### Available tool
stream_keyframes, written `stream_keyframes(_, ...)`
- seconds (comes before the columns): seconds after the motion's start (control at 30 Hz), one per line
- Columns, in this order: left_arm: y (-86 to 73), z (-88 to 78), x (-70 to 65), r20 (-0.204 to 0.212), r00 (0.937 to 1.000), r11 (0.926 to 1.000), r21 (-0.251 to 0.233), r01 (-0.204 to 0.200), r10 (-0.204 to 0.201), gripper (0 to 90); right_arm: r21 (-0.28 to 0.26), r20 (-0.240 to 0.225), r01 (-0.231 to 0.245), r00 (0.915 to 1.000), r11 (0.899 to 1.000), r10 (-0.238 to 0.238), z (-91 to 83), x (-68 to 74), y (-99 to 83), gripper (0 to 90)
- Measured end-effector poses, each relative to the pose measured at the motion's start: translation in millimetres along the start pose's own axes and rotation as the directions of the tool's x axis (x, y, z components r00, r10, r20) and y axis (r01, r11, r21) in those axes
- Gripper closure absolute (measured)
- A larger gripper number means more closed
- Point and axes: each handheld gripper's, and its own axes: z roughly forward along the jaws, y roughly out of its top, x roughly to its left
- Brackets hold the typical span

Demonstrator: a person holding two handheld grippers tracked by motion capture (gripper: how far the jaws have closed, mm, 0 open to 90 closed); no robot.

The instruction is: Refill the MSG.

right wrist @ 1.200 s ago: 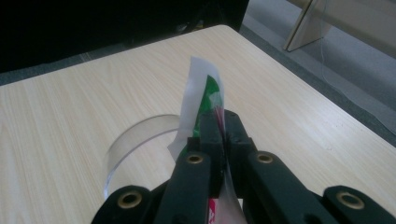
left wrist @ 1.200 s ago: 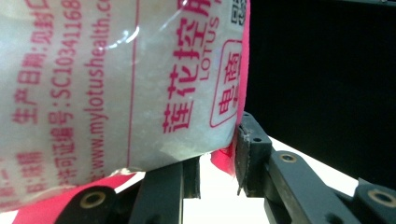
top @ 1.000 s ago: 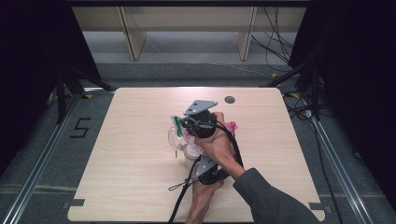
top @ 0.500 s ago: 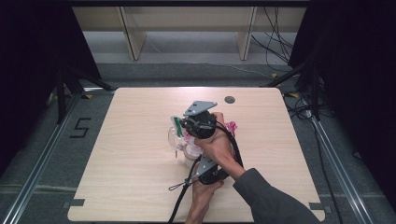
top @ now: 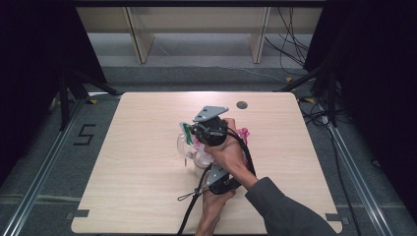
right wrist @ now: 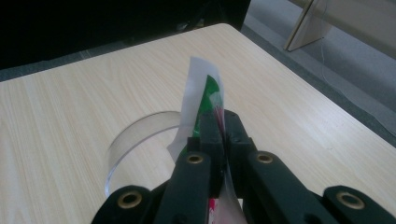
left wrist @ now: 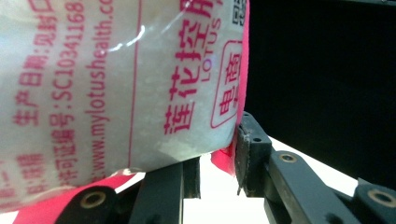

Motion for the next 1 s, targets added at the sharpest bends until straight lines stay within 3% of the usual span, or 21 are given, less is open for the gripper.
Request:
stream_keyframes(0.23,1.7,-3.3,-1.2,-0.017,0.9998,0.9992,0.038,-0.008,0.008,73.3,-0.014,0.007,0.014,0.9999,1.0,-0.014,0.7,-1.0,0.4,89.8)
stream_keyframes(0.27,1.7,-3.2,-1.3,-0.016,0.9998,0.9993,0.037,-0.007,0.008,73.3,-0.016,0.01,0.026,0.9996,1.0,-0.026,0.8,-1.7,0.5,89.7)
stream_keyframes(0.33,-0.6,0.1,-0.3,0.006,1.0,1.0,-0.006,0.0,0.0,73.3,-0.001,-0.003,0.007,1.0,1.0,-0.007,0.0,-0.1,0.2,89.8)
stream_keyframes(0.57,0.4,-1.4,-1.2,0.002,1.0,1.0,0.001,0.0,0.0,73.2,0.002,-0.003,0.007,1.0,1.0,-0.007,0.0,0.4,0.3,89.7)
stream_keyframes(0.6,1.7,-3.4,-2.2,-0.018,0.9998,0.9996,0.028,-0.005,0.005,73.2,0.001,-0.002,0.008,1.0,1.0,-0.008,0.2,0.6,0.3,89.7)
stream_keyframes(0.7,0.4,-1.2,-0.7,-0.001,1.0,1.0,-0.004,-0.006,0.006,73.2,-0.003,-0.002,0.006,1.0,1.0,-0.006,-0.2,1.1,0.8,89.8)
stream_keyframes(0.8,0.0,-0.5,-1.3,0.003,1.0,1.0,-0.008,0.0,0.0,73.2,-0.008,0.0,0.004,1.0,1.0,-0.004,0.3,1.0,0.2,89.7)
stream_keyframes(0.87,1.5,-3.1,-2.6,-0.012,0.9999,0.9998,0.02,-0.001,0.002,73.2,0.006,-0.004,0.025,0.9997,1.0,-0.025,1.1,1.8,0.4,89.7)
stream_keyframes(1.0,1.4,-3.2,-2.2,-0.011,0.9999,0.9998,0.019,-0.008,0.008,73.2,-0.007,-0.01,0.002,0.9999,1.0,-0.002,-1.0,1.1,0.9,89.8)
